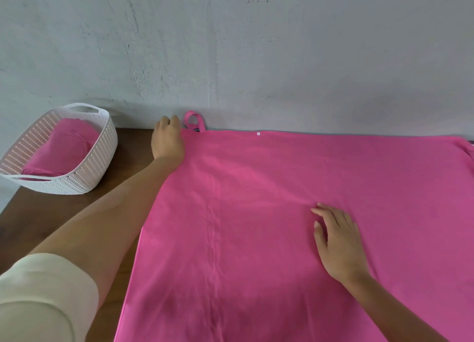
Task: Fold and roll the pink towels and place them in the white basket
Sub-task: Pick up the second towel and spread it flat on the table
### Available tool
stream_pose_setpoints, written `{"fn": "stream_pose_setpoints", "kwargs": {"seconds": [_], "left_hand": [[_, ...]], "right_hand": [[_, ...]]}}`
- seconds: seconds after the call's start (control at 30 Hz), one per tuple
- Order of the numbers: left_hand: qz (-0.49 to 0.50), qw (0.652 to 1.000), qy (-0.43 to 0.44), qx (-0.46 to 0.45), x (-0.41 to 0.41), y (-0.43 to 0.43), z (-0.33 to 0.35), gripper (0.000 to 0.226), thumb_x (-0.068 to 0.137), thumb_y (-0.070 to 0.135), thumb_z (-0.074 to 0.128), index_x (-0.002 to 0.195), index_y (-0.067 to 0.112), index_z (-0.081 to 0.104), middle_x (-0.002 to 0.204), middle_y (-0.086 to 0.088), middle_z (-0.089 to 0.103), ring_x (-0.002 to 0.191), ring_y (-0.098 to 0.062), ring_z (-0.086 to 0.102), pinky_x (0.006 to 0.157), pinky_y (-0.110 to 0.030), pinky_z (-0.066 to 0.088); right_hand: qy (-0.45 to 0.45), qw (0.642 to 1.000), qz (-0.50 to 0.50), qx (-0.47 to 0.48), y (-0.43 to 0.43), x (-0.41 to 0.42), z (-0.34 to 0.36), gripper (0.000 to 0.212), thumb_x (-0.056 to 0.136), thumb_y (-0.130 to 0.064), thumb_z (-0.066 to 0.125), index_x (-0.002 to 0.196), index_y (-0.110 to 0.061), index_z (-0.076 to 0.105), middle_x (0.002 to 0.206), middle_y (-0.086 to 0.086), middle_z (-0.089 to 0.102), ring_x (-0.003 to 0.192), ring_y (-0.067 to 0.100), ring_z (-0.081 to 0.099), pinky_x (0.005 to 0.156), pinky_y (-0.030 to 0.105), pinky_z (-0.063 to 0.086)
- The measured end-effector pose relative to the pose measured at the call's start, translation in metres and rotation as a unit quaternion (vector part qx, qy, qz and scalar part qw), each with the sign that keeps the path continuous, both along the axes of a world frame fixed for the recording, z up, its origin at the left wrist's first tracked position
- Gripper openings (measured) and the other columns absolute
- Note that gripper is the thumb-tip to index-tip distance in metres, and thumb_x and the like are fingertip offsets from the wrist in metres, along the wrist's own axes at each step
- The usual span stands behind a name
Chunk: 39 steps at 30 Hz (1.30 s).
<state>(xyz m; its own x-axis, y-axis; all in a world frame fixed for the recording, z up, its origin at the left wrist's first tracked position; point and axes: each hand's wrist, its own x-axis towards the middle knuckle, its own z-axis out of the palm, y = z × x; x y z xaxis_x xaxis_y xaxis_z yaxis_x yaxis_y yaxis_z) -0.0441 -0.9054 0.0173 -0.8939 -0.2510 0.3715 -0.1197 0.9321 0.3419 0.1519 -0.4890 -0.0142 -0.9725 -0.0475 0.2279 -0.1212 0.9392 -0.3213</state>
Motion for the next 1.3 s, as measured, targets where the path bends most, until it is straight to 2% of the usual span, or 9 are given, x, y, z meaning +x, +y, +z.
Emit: {"fn": "stream_pose_setpoints", "kwargs": {"seconds": [0.1, 0.2, 0.4, 0.6, 0.73, 0.93, 1.17, 1.3], "left_hand": [[-0.054, 0.998, -0.007, -0.027, 0.004, 0.009, -0.006, 0.017, 0.086, 0.000, 0.061, 0.102, -0.004, 0.057, 0.103, -0.025, 0.057, 0.096, -0.043, 0.053, 0.078, -0.051, 0.043], [-0.084, 0.992, -0.048, -0.075, 0.006, 0.009, -0.016, 0.023, 0.094, 0.013, 0.058, 0.109, -0.005, 0.061, 0.106, -0.025, 0.060, 0.104, -0.044, 0.054, 0.090, -0.051, 0.043], [-0.035, 0.991, -0.129, -0.029, 0.005, 0.002, -0.018, 0.046, 0.102, 0.037, 0.047, 0.134, 0.005, 0.055, 0.133, -0.022, 0.052, 0.125, -0.042, 0.046, 0.100, -0.052, 0.042], [-0.035, 0.989, -0.140, -0.041, 0.011, 0.005, -0.017, 0.053, 0.101, 0.044, 0.047, 0.133, 0.003, 0.054, 0.136, -0.023, 0.051, 0.129, -0.041, 0.044, 0.109, -0.052, 0.038], [-0.032, 0.993, -0.101, -0.055, 0.032, 0.031, 0.000, 0.050, 0.103, 0.042, 0.046, 0.128, 0.000, 0.057, 0.127, -0.024, 0.057, 0.120, -0.043, 0.051, 0.099, -0.052, 0.043], [-0.131, 0.987, -0.076, -0.047, 0.081, 0.096, 0.017, 0.034, 0.102, 0.037, 0.048, 0.108, 0.007, 0.062, 0.104, -0.016, 0.066, 0.101, -0.037, 0.059, 0.084, -0.047, 0.049], [-0.256, 0.964, -0.063, -0.026, 0.145, 0.206, 0.023, 0.027, 0.100, 0.033, 0.054, 0.109, 0.009, 0.064, 0.104, -0.009, 0.069, 0.103, -0.034, 0.060, 0.086, -0.046, 0.051], [-0.320, 0.946, -0.058, -0.005, 0.191, 0.283, 0.025, 0.038, 0.099, 0.041, 0.042, 0.109, 0.013, 0.065, 0.105, -0.005, 0.068, 0.105, -0.030, 0.061, 0.088, -0.044, 0.053]], "right_hand": [[0.000, 1.000, 0.002, -0.001, -0.001, 0.001, 0.000, 0.033, 0.096, -0.013, 0.058, 0.127, -0.020, 0.063, 0.137, -0.007, 0.057, 0.126, 0.018, 0.049, 0.104, 0.039, 0.039], [0.000, 1.000, 0.003, -0.001, 0.000, 0.001, 0.000, 0.032, 0.096, -0.014, 0.057, 0.127, -0.020, 0.062, 0.137, -0.007, 0.057, 0.127, 0.018, 0.048, 0.105, 0.038, 0.037], [-0.005, 1.000, 0.005, -0.005, 0.000, -0.001, 0.000, 0.032, 0.096, -0.014, 0.057, 0.128, -0.021, 0.062, 0.138, -0.007, 0.057, 0.128, 0.018, 0.047, 0.105, 0.036, 0.035], [-0.009, 1.000, 0.003, -0.005, 0.000, 0.001, 0.001, 0.032, 0.097, -0.014, 0.058, 0.127, -0.021, 0.062, 0.138, -0.006, 0.057, 0.127, 0.017, 0.046, 0.102, 0.037, 0.037], [-0.040, 0.999, 0.030, -0.004, 0.006, -0.002, 0.005, 0.032, 0.100, -0.021, 0.055, 0.131, -0.022, 0.061, 0.141, -0.007, 0.054, 0.131, 0.015, 0.043, 0.107, 0.037, 0.035], [-0.037, 0.998, 0.047, -0.031, 0.038, 0.018, 0.020, 0.026, 0.100, -0.026, 0.056, 0.125, -0.023, 0.063, 0.132, -0.006, 0.059, 0.125, 0.016, 0.048, 0.109, 0.036, 0.039], [-0.030, 0.998, 0.020, -0.043, 0.112, 0.077, 0.031, 0.027, 0.101, -0.029, 0.055, 0.126, -0.023, 0.063, 0.129, -0.008, 0.059, 0.125, 0.013, 0.048, 0.109, 0.035, 0.040], [-0.015, 0.999, -0.006, -0.032, 0.168, 0.118, 0.034, 0.026, 0.100, -0.029, 0.056, 0.124, -0.022, 0.063, 0.125, -0.007, 0.060, 0.121, 0.015, 0.051, 0.106, 0.036, 0.043]]}}
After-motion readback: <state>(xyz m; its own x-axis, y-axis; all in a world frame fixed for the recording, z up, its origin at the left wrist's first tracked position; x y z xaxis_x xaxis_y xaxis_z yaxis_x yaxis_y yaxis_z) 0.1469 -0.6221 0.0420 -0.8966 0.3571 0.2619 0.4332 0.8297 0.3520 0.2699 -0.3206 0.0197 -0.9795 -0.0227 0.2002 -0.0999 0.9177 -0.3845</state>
